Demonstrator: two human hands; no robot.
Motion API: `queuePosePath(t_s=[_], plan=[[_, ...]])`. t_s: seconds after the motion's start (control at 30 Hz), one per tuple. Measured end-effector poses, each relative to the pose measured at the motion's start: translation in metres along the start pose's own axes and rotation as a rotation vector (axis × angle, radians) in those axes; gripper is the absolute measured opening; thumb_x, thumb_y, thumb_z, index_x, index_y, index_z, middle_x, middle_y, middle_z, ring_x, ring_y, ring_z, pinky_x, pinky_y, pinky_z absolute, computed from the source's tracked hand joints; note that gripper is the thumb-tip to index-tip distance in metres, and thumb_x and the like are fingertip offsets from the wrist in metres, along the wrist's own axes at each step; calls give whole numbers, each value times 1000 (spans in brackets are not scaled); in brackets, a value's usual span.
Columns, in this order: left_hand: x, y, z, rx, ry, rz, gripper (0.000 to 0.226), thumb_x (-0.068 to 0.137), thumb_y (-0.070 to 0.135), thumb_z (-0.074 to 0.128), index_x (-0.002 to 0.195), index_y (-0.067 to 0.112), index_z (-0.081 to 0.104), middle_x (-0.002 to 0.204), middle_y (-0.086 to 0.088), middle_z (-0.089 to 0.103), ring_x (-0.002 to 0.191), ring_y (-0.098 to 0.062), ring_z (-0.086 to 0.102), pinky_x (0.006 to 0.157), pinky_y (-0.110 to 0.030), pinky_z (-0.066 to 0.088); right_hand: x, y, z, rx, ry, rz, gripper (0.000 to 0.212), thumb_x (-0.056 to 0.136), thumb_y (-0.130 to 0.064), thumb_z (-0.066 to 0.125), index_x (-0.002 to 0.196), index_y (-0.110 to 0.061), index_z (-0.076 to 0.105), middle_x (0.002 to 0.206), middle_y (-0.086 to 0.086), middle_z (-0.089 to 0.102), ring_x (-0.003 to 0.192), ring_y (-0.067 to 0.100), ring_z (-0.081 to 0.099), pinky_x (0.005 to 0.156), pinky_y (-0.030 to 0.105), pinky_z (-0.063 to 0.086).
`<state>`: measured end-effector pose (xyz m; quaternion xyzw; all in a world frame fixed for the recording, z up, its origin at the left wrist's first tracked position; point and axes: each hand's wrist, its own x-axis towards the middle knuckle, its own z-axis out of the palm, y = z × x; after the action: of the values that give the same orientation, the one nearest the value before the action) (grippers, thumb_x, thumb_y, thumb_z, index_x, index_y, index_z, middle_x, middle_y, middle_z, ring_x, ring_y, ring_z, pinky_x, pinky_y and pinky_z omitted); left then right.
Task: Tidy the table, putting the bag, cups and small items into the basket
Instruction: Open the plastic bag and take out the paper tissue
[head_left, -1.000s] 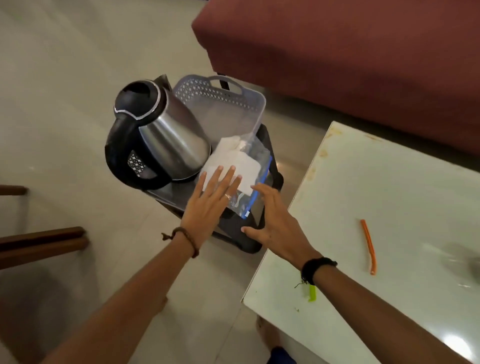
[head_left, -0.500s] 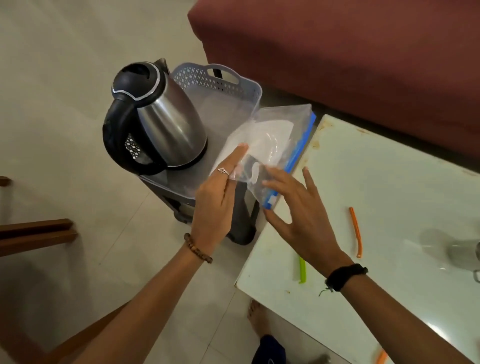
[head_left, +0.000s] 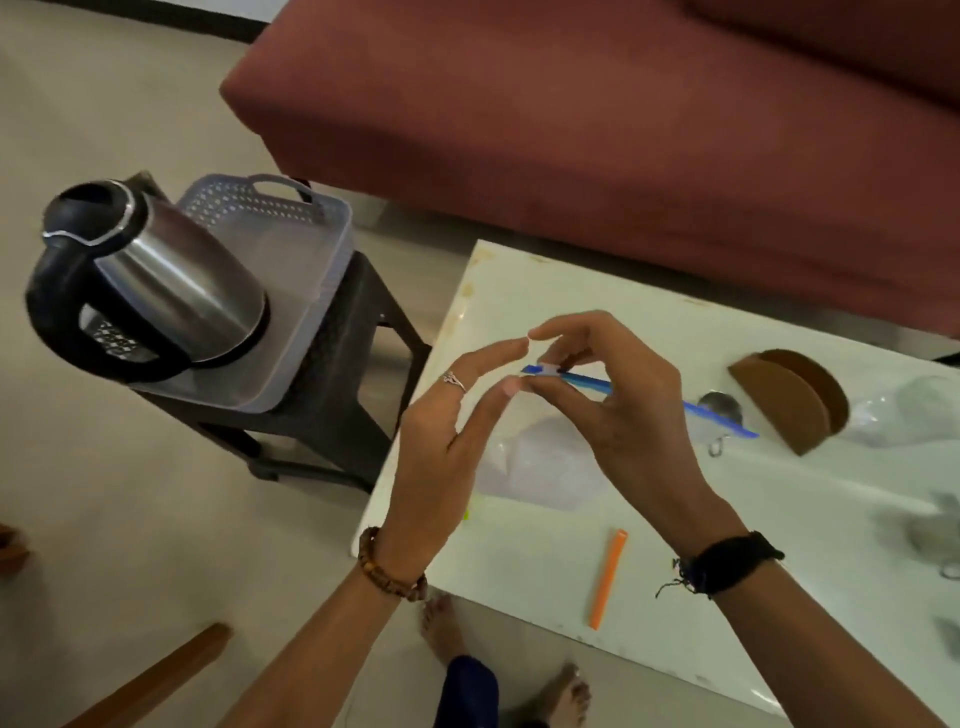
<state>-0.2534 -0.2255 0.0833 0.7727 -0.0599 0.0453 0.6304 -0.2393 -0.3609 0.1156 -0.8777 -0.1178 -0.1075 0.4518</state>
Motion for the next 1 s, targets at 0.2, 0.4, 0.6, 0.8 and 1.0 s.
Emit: queuePosePath(t_s=[0.2, 0.4, 0.6, 0.8, 1.0], plan=[[-4, 4, 41, 42, 67, -34, 16, 87, 17, 54, 86, 33, 55, 86, 23, 59, 86, 11, 59, 79, -5, 47, -18, 17, -26, -7, -50, 80, 17, 77, -11, 73, 89, -3, 65, 82, 4, 65, 71, 10, 57, 75, 11, 45], [-10, -7, 66, 151, -65, -51, 8, 88, 28, 32, 89, 26, 40, 85, 2, 50, 78, -15, 54, 77, -19, 46, -36, 29, -30, 2, -36, 184, 14, 78, -17, 73, 79, -7, 63, 77, -3, 59, 69, 3, 53, 72, 10, 41], [-11, -13, 70, 285, -99, -16, 13, 89, 24, 32, 82, 35, 36, 79, 8, 46, 70, -12, 52, 73, -8, 44, -44, 35, -34, -9, -26, 242, 17, 80, -25, 71, 78, -23, 54, 77, -12, 56, 71, 2, 53, 70, 11, 41], [-7, -11, 71, 218, -125, -51, 6, 88, 23, 38, 86, 29, 40, 83, 18, 45, 77, -2, 53, 76, 2, 38, -45, 42, -33, 30, -21, 279, 14, 79, -19, 72, 81, -19, 58, 76, -14, 54, 68, -2, 53, 70, 5, 43], [-14, -13, 60, 293, -73, 32, 31, 91, 24, 45, 93, -2, 60, 86, -10, 61, 81, -15, 55, 78, -17, 44, -43, 39, -29, 24, -52, 255, 8, 80, -16, 72, 82, -11, 65, 78, -4, 60, 71, 1, 55, 70, 10, 44]])
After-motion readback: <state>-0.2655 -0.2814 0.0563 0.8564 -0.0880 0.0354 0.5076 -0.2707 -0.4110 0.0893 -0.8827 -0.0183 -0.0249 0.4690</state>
